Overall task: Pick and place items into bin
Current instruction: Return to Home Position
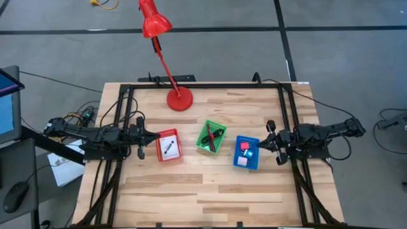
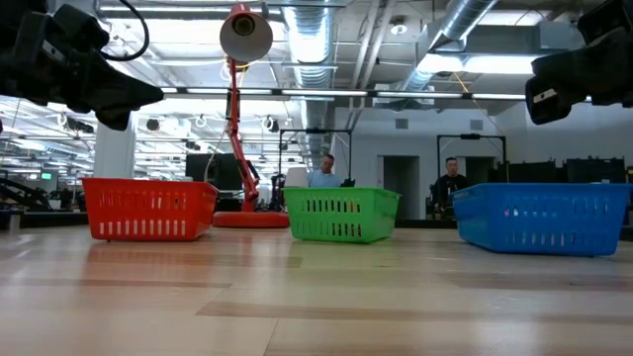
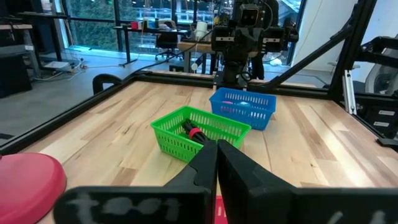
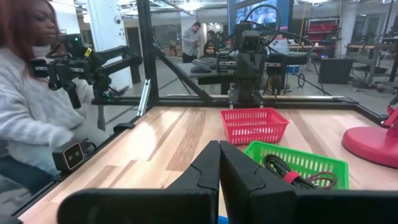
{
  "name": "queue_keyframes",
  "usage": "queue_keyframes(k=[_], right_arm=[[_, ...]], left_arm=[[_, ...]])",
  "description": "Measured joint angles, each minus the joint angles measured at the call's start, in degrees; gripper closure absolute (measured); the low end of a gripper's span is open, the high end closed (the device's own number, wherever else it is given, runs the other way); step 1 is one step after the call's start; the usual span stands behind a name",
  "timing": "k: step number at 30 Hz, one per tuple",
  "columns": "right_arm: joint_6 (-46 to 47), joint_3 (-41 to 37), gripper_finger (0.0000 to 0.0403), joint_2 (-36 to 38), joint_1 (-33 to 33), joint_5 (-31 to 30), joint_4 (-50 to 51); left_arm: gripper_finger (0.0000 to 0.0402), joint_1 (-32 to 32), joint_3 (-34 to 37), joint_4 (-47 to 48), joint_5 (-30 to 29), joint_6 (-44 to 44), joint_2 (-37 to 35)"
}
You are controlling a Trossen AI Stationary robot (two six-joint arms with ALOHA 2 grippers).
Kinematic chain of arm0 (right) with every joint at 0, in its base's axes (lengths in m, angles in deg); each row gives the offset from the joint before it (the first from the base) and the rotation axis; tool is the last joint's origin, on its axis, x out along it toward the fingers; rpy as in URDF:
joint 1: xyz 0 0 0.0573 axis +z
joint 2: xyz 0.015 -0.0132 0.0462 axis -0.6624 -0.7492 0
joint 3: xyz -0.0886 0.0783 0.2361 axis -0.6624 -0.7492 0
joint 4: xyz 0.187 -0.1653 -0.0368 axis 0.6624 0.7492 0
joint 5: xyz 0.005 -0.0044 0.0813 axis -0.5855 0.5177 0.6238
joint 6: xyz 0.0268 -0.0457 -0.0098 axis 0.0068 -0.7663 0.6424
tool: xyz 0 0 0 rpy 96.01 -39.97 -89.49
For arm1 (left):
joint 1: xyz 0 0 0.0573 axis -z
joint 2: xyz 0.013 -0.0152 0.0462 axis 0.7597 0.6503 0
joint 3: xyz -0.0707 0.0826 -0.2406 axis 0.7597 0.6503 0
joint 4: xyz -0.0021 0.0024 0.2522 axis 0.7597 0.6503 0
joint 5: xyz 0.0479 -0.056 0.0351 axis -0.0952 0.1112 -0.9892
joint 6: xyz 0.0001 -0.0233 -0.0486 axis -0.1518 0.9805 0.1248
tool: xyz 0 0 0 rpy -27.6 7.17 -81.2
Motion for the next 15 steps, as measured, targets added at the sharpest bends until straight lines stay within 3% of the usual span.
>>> queue_keyframes(k=[15], right_arm=[[0.0,0.0,0.0403,0.0,0.0,0.0,0.0]], left_arm=[[0.0402,0.0,0.0,0.0,0.01,0.17,0.0]])
